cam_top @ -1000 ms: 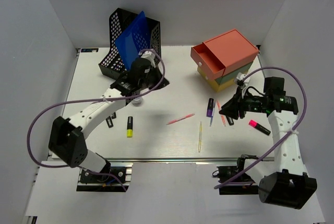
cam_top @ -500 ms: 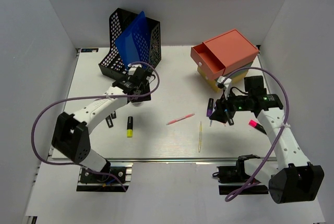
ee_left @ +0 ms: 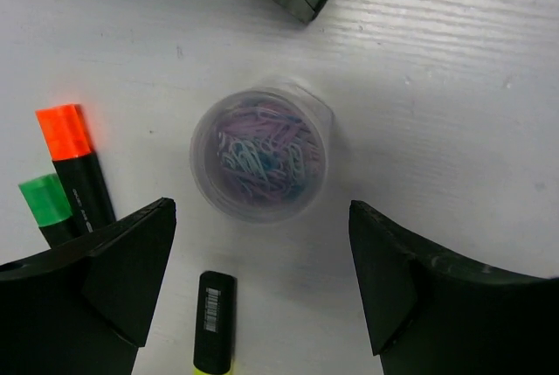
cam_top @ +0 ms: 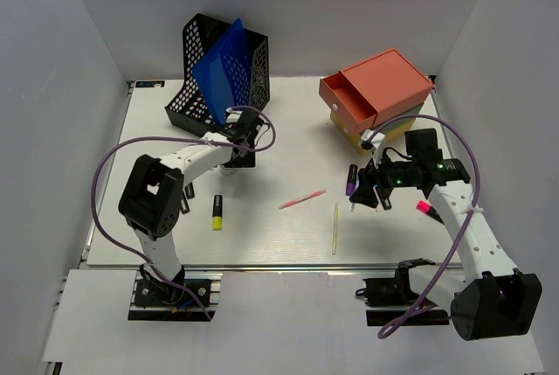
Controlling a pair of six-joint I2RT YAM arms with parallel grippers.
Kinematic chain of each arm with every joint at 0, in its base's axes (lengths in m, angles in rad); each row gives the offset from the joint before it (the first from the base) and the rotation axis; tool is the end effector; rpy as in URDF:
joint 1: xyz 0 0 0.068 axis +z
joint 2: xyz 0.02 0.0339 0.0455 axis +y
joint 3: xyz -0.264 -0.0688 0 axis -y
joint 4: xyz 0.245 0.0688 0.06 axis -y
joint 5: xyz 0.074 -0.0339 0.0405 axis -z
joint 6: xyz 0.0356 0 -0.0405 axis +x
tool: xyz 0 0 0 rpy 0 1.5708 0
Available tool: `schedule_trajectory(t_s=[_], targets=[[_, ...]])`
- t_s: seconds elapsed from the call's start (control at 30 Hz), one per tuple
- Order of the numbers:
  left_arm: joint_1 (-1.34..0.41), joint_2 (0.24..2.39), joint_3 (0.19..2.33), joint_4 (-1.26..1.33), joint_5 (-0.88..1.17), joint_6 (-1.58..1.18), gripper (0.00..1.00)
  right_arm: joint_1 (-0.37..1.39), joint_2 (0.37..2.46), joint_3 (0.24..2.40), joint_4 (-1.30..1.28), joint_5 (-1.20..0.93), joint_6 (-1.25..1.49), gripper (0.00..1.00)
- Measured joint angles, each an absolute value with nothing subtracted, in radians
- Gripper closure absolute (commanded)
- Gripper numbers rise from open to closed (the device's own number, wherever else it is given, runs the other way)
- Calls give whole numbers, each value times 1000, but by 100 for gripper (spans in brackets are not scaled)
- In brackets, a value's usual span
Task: Organize the desk
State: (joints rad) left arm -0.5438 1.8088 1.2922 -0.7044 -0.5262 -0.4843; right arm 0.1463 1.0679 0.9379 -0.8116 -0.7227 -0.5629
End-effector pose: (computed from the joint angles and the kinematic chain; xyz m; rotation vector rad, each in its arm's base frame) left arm 0.3180 -0.1714 0.2028 -0.0456 2.5620 0.3779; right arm 0.1971 0.0528 0.2911 -1.0644 2.0597 0.6960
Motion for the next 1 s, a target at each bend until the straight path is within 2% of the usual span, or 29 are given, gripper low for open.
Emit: schedule_trajectory(t_s=[0.23, 0.47, 0.57, 0.63, 0.67, 0.7, 0.8, 0.87, 0.97, 1.0], targets=[[-484, 1846, 1293, -657, -498, -459, 13, 146, 1068, 938, -812, -709, -563, 29], [-456, 1860, 1291, -613, -452, -440, 30, 146, 1079, 938, -812, -708, -563, 29], [-456, 1860, 1288, -593, -434, -431, 40, 146, 1088, 939, -811, -708, -563, 29], [-456, 1857, 1282, -582, -425, -427, 55, 146, 1089, 939, -812, -708, -563, 29], [-456, 1855, 1278, -572, -419, -426, 68, 146, 1089, 940, -812, -708, -563, 29], [-456, 1851, 1270, -566, -417, -425, 74, 146, 1089, 941, -811, -708, -563, 29], [-456, 1834, 1249, -549, -393, -414, 90, 146, 1089, 944, -812, -706, -564, 31], [-460, 1820, 1237, -544, -364, -398, 95, 146, 1089, 948, -812, -706, -564, 33], [-471, 1775, 1202, -532, -277, -372, 100, 146, 1089, 955, -811, -705, -567, 48], [-476, 1747, 1178, -520, -236, -364, 100, 146, 1089, 957, -811, -706, -567, 58]])
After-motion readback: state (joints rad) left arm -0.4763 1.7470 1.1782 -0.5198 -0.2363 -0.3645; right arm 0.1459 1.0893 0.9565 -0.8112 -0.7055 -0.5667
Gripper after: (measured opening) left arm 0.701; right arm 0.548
